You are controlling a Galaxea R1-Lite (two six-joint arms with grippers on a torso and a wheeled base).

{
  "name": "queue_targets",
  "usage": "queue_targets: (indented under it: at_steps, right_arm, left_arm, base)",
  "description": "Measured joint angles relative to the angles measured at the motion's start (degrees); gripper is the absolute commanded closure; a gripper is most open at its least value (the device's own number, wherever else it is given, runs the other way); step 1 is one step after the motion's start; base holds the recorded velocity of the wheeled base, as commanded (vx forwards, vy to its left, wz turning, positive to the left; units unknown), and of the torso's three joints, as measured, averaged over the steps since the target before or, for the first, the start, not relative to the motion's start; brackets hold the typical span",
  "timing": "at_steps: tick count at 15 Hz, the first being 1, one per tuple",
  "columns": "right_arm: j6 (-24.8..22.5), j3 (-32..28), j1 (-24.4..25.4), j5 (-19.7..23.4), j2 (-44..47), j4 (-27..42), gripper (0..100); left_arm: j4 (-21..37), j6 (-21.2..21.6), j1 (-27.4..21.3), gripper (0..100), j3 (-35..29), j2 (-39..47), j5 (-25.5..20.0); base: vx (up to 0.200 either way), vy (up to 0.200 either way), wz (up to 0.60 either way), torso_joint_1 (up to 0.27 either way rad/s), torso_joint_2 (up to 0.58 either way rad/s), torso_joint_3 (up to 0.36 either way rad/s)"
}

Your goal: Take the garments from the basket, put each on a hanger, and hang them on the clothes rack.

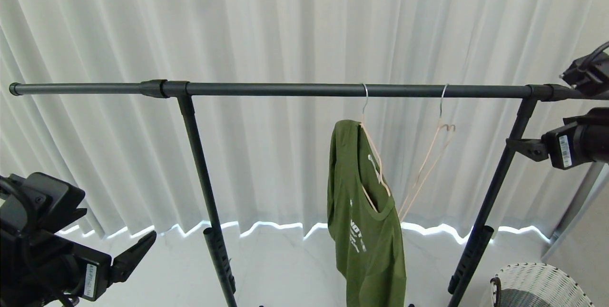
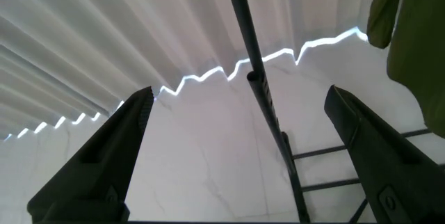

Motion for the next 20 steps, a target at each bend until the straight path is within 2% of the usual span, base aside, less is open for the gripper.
queue_targets:
  at_steps: [3,9,15,20]
  right_arm:
    - [-1.6,3.9,-1.6,0.2,-1.0,-1.7,0]
    - [-2.0,4.5,-2.8,0.0,-1.6,-1.9,0]
    - [-4.0,5.6,-3.3,-0.1,-2.3,-2.0,0]
    - [-4.7,5.8,-3.4,-0.5,-2.6,-2.2,0]
  left_arm:
    - [-1.1,0.1,0.0,0,-0.1,0.0,0.1]
    - [-1.7,0.1,1.3,0,0.0,0.0,0.1]
    - [-1.8,0.3,6.7,0,0.3,0.1,0.1]
    - [-1.8,0.1,7.6,0,0.5,-0.1,0.1]
  base:
    - [-0.2,0.0,0.0,0.006,0.0,0.002]
    - [-0.2,0.0,0.0,0.001,0.0,0.003]
    - [-0.2,0.0,0.0,0.001,0.0,0.002]
    - [0.0,0.0,0.0,0.0,0.0,0.0]
